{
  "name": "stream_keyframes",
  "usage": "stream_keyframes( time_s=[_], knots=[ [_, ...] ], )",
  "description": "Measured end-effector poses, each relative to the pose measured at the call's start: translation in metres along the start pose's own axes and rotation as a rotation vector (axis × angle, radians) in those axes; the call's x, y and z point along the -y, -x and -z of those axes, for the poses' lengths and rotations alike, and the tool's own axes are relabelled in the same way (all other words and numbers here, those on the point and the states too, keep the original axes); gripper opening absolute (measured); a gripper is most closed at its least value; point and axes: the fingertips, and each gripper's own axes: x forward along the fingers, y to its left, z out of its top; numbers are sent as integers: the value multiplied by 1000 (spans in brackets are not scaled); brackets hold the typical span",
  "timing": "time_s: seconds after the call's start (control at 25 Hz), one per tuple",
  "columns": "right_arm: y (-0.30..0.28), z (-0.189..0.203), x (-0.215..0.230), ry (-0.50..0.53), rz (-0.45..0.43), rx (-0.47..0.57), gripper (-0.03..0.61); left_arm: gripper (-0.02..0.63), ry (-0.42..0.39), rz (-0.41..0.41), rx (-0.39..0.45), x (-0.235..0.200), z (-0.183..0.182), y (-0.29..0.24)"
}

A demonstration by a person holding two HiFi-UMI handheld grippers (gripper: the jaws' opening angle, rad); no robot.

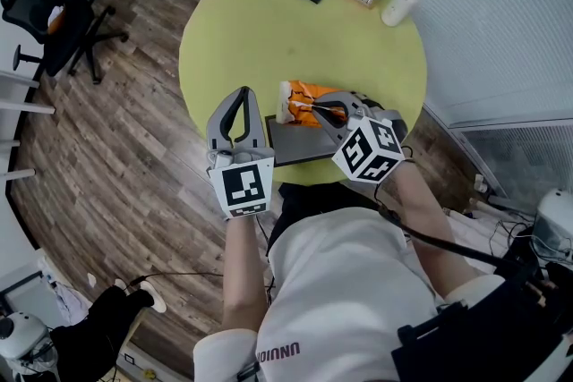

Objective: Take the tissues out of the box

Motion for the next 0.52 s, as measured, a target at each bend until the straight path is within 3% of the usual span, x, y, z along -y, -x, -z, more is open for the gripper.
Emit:
stream_keyframes(
  time_s=[0.52],
  knots=[
    [0,-1,1,2,0,-1,23,11,4,0,1,-1,-1,-1]
  ],
)
